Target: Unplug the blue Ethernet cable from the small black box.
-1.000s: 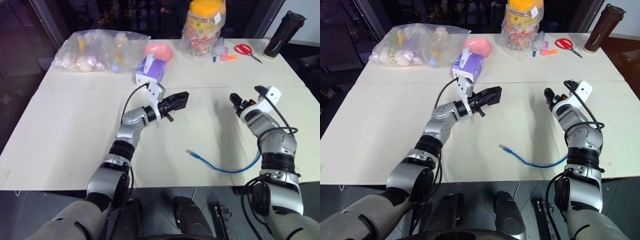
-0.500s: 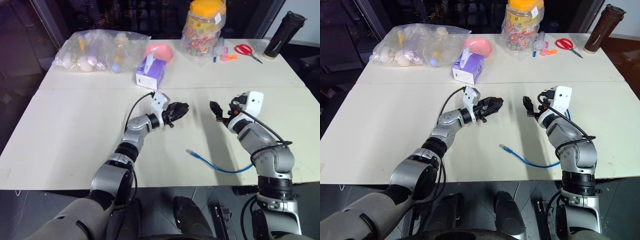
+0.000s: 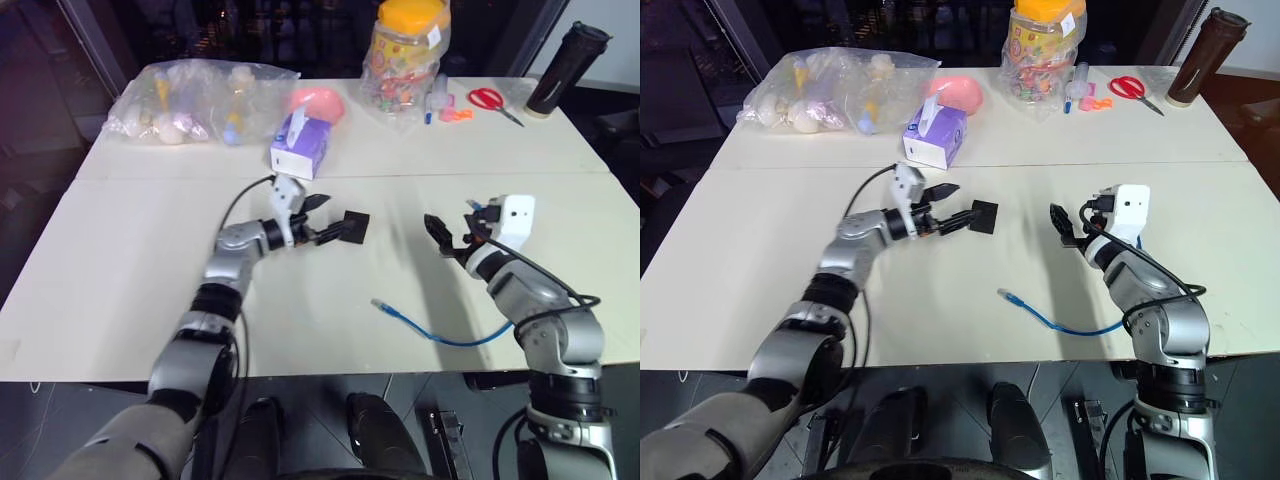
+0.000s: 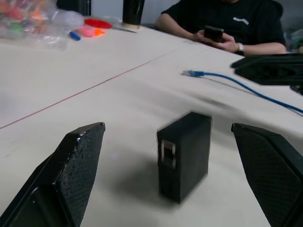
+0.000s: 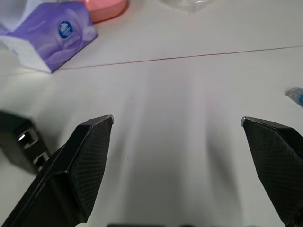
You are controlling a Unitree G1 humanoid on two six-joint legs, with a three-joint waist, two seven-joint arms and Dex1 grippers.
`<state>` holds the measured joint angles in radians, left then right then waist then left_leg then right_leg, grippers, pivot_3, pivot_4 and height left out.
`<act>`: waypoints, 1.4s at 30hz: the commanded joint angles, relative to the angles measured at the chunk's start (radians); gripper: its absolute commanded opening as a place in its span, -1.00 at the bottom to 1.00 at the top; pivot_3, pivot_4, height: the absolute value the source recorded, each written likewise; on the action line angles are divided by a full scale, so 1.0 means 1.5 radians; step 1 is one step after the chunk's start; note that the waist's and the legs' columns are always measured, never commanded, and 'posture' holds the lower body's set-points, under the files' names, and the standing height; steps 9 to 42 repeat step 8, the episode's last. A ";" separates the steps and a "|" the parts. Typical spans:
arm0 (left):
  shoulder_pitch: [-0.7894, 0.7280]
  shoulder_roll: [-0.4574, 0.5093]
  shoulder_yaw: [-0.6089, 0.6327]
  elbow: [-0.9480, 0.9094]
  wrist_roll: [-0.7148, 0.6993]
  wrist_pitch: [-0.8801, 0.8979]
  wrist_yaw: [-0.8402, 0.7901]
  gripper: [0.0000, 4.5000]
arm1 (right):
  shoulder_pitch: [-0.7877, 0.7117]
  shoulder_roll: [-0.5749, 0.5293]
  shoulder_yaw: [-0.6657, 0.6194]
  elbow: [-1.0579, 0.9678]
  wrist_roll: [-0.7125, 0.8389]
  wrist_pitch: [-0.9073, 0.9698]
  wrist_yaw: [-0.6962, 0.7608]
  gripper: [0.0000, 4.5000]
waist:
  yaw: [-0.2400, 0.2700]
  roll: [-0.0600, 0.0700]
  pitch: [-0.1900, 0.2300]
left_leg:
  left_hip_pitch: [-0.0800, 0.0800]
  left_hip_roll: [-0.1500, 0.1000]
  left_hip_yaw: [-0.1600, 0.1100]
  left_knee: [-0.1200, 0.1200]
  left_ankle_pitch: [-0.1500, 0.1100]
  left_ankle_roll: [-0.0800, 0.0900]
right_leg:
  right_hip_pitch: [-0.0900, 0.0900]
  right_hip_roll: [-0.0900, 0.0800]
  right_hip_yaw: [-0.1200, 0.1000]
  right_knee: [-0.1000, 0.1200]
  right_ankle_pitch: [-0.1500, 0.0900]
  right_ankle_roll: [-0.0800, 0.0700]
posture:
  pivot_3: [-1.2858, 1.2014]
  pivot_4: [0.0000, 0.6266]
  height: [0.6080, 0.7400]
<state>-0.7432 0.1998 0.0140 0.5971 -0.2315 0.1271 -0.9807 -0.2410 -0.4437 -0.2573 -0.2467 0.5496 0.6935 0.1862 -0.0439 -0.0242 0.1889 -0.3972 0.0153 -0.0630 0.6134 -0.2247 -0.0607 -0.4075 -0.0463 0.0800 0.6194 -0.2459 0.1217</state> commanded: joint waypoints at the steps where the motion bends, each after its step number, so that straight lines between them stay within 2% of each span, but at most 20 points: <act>1: 0.033 0.038 0.001 -0.136 -0.033 0.082 -0.007 0.98 | 0.024 -0.026 -0.021 -0.063 0.013 0.010 0.029 1.00 | 0.001 0.000 0.000 | 0.000 0.000 0.000 0.000 0.000 0.000 | 0.000 0.000 0.000 0.000 0.000 0.000 | 0.03 -0.52 0.98; 8: 0.128 0.120 0.032 -0.326 -0.104 0.247 0.020 0.98 | 0.118 -0.069 -0.016 -0.160 0.014 0.023 0.083 1.00 | 0.003 0.000 0.000 | 0.001 0.000 0.000 0.001 0.000 0.000 | 0.001 0.000 0.000 0.000 0.000 0.000 | 0.03 -0.52 0.98; 42: 0.128 0.120 0.032 -0.326 -0.104 0.247 0.020 0.98 | 0.118 -0.069 -0.016 -0.160 0.014 0.023 0.083 1.00 | 0.003 0.000 0.000 | 0.001 0.000 0.000 0.001 0.000 0.000 | 0.001 0.000 0.000 0.000 0.000 0.000 | 0.03 -0.52 0.98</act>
